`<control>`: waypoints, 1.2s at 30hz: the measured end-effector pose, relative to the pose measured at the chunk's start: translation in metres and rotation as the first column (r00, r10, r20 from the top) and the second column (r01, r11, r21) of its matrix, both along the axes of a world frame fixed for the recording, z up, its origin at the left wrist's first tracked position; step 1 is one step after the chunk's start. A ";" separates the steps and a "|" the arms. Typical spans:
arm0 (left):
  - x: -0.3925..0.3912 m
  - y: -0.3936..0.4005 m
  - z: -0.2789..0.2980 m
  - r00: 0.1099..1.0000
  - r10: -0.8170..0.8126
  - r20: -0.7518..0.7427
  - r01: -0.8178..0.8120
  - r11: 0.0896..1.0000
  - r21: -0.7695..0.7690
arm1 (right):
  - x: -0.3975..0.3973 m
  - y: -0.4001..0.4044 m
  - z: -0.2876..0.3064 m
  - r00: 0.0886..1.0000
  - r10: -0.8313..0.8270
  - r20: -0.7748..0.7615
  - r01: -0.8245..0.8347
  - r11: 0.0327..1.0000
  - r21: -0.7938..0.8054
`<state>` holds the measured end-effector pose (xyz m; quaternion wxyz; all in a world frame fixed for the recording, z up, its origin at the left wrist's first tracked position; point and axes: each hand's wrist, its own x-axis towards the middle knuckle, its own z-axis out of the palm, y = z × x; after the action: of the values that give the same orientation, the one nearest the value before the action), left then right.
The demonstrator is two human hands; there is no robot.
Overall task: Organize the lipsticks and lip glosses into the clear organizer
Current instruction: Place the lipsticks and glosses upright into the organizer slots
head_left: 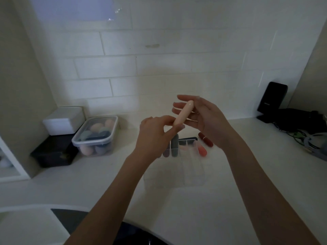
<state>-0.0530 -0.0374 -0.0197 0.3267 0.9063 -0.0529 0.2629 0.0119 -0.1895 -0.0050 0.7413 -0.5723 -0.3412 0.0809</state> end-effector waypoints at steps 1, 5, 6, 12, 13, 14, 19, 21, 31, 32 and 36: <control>0.002 -0.002 -0.002 1.000 0.012 0.003 -0.012 0.999 0.031 | -0.001 -0.002 0.000 1.000 -0.013 0.007 0.013 1.000 -0.027; 0.006 -0.007 -0.010 0.995 0.086 0.046 -0.093 0.976 0.197 | -0.001 -0.012 -0.003 1.000 -0.003 -0.012 0.002 0.998 -0.063; 0.006 -0.008 -0.012 0.995 0.094 0.044 -0.102 0.967 0.232 | 0.000 -0.014 -0.004 1.000 0.015 -0.011 -0.016 0.997 -0.073; 0.010 -0.012 -0.019 0.986 0.151 0.067 -0.165 0.898 0.409 | 0.004 -0.016 -0.008 0.995 -0.078 0.063 0.088 0.981 -0.175; 0.011 -0.012 -0.020 0.986 0.150 0.070 -0.166 0.887 0.430 | 0.004 -0.015 -0.009 0.993 -0.105 0.057 0.113 0.978 -0.174; 0.010 -0.011 -0.021 0.986 0.148 0.076 -0.166 0.878 0.449 | 0.005 -0.014 -0.010 0.989 -0.134 0.054 0.142 0.975 -0.172; 0.006 -0.008 -0.025 0.983 0.111 0.145 -0.174 0.815 0.552 | 0.010 -0.014 -0.013 0.962 -0.268 0.050 0.272 0.950 -0.156; 0.005 -0.006 -0.029 0.975 0.078 0.207 -0.183 0.813 0.553 | 0.010 -0.013 -0.013 0.953 -0.297 0.054 0.302 0.938 -0.168; 0.009 0.018 -0.045 0.924 0.173 0.342 -0.181 0.983 -0.010 | 0.011 -0.001 -0.026 0.958 -0.238 0.161 0.284 0.870 -0.404; 0.010 0.020 -0.046 0.929 0.174 0.327 -0.160 0.985 -0.068 | 0.012 -0.001 -0.027 0.959 -0.229 0.166 0.279 0.862 -0.424; 0.012 0.027 -0.049 0.956 0.138 0.261 -0.063 0.959 -0.276 | 0.014 -0.004 -0.029 0.951 -0.157 0.267 0.286 0.775 -0.563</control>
<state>-0.0408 -0.0103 -0.0683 0.4203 0.8102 -0.0162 0.4083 0.0260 -0.1932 -0.0337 0.4892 -0.8171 -0.3027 0.0364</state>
